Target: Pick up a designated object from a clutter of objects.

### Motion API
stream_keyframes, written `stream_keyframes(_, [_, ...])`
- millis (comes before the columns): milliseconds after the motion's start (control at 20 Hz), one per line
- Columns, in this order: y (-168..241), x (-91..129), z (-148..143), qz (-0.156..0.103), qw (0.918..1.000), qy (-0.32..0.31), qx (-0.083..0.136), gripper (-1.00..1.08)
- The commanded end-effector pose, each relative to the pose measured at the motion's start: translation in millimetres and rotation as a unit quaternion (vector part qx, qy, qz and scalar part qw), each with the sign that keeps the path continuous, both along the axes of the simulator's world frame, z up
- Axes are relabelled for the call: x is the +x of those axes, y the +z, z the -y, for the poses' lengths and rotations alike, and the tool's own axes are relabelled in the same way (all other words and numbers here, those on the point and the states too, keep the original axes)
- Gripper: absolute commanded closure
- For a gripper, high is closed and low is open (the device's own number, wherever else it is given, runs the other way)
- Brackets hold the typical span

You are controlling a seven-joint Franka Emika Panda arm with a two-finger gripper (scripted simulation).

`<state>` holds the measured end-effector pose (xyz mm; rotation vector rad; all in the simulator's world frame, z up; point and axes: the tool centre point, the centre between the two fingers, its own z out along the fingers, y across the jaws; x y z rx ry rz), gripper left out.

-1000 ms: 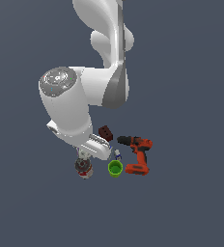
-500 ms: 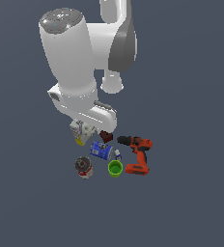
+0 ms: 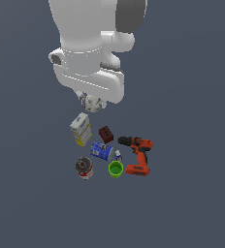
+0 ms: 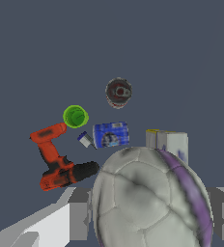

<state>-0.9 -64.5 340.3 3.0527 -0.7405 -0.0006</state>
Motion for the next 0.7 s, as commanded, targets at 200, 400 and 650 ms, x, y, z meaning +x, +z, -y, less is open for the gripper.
stream_keyframes(200, [29, -16, -6, 0.000, 1.0000, 0.000, 0.000, 1.08])
stream_keyframes(400, [35, -20, -8, 0.000, 1.0000, 0.000, 0.000, 1.08])
stream_keyframes(650, [34, -18, -8, 0.000, 1.0000, 0.000, 0.000, 1.08])
